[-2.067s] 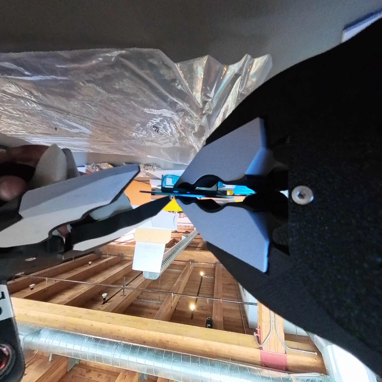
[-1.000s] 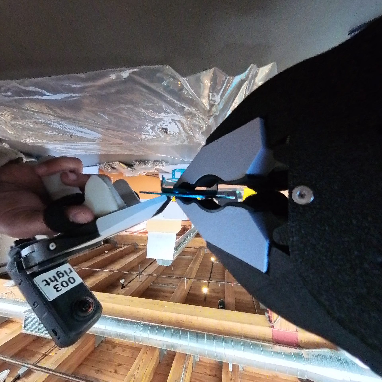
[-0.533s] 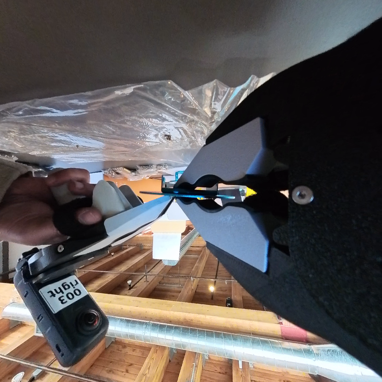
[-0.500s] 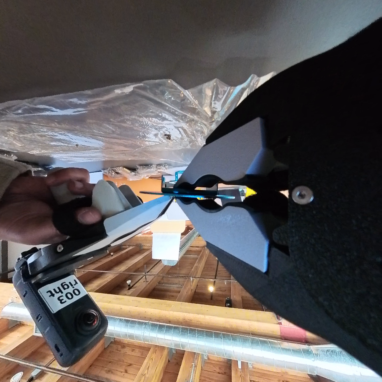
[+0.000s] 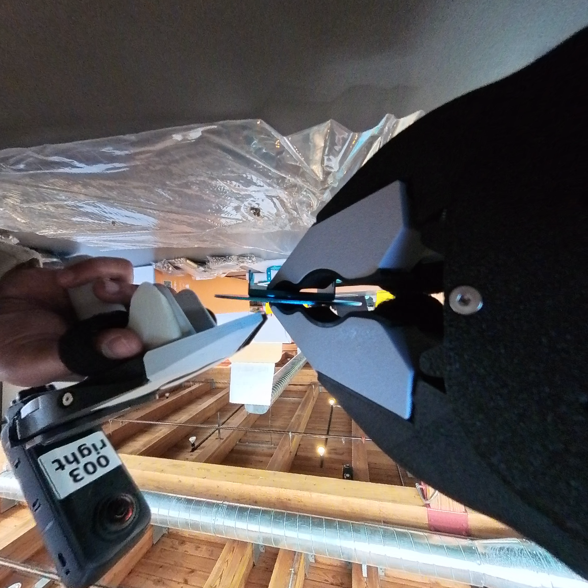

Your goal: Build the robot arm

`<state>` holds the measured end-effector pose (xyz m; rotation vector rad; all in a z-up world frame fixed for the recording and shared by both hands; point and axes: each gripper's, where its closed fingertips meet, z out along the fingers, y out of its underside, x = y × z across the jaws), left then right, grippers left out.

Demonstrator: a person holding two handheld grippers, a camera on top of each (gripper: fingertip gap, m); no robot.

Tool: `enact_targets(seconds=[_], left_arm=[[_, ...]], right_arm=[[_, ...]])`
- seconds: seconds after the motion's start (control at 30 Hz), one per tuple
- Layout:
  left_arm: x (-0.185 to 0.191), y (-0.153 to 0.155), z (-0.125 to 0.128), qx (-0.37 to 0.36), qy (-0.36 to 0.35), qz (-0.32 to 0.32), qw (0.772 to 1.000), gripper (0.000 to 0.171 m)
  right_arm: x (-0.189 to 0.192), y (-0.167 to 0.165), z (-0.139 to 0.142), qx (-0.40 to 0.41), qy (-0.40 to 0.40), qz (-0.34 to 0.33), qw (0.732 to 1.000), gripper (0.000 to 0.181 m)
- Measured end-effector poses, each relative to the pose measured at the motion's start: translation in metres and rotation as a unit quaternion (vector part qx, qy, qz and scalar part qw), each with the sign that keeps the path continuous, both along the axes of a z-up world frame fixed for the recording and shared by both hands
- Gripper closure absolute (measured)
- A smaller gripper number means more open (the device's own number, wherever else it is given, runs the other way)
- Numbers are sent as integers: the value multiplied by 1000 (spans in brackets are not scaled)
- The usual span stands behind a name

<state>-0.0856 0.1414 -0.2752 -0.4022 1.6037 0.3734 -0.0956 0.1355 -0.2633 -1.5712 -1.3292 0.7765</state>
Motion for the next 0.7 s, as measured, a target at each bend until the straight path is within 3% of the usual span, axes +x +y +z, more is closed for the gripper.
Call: enact_targets(seconds=[0.7], left_arm=[[0,2,1,-2,-4,5,1000,170]], right_arm=[[1,5,-4,-9,-3,-15,1000,179]])
